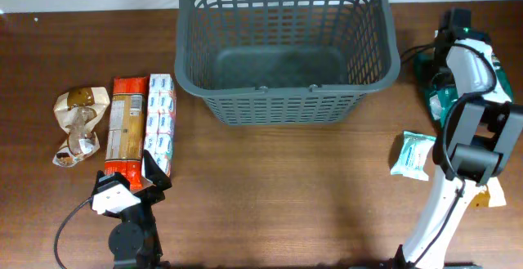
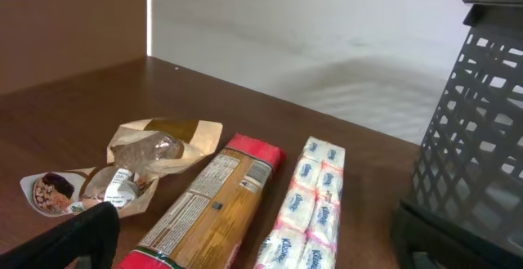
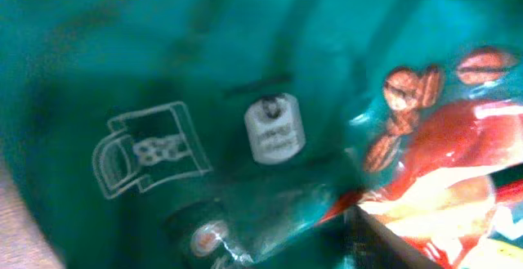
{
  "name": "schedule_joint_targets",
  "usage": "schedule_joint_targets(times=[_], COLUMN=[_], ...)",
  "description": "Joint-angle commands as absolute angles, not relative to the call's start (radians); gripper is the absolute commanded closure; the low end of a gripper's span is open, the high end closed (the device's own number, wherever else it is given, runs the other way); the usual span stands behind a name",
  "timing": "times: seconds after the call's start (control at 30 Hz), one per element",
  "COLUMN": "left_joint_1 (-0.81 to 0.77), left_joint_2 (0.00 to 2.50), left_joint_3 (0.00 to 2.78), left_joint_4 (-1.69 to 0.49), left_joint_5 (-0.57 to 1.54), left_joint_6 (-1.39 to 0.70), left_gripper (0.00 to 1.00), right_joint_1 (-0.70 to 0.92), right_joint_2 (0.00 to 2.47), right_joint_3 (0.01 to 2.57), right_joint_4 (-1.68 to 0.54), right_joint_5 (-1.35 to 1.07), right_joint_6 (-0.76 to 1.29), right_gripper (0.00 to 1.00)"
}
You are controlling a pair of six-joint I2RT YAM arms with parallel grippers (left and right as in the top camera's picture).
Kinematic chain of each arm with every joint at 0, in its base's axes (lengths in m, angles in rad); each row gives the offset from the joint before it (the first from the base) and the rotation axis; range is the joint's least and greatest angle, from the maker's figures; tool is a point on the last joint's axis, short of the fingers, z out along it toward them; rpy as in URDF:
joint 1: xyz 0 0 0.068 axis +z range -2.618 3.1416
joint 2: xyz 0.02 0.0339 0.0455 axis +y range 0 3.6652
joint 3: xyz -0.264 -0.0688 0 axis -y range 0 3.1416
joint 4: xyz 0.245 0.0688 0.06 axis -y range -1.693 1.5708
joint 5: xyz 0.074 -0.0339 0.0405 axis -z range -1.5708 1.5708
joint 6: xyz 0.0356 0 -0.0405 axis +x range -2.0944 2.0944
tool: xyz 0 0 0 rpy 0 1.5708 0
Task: Pack container
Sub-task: 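Lift the Nescafé pouch with the right gripper and drop it into the basket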
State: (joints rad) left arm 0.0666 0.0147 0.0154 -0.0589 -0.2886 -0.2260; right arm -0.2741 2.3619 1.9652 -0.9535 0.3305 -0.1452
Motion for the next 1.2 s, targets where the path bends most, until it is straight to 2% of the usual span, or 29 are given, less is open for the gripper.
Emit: schedule_joint_targets(times=[0.0,0.03,0.13,0.33,0.8,1.0,1.17], left_joint_1=[0.068,0.068,0.068,0.068,0.068,0.068,0.068], left_joint_2=[0.005,0.005,0.005,0.005,0.005,0.005,0.005], left_joint_3=[0.009,0.009,0.009,0.009,0.009,0.009,0.009], left_joint_4=[-0.057,-0.057,-0.057,-0.057,-0.057,-0.057,-0.057], left_joint_5=[-0.292,-0.292,-0.292,-0.292,-0.292,-0.292,-0.292], left_joint_6=[-0.231,-0.231,-0.231,-0.231,-0.231,-0.231,-0.231], left_gripper=[0.01,0.01,0.01,0.01,0.01,0.01,0.01], right_joint_1=[-0.269,-0.268,-0.268,-0.282,-0.282,-0.189,0.02], right_joint_2=[2.469,2.476,2.474,2.414,2.194,2.093,1.987], right_joint_3=[1.95,1.95,1.951,2.047,2.883,3.055,3.082], right_joint_4=[-0.972,-0.978,-0.996,-1.09,-1.411,-1.444,-1.421], right_joint_5=[0.289,0.288,0.276,0.24,0.175,0.128,-0.006], right_joint_6=[-0.034,-0.014,0.066,0.064,-0.023,-0.076,-0.146], right_gripper=[0.92,0.96,0.96,0.97,0.96,0.96,0.96])
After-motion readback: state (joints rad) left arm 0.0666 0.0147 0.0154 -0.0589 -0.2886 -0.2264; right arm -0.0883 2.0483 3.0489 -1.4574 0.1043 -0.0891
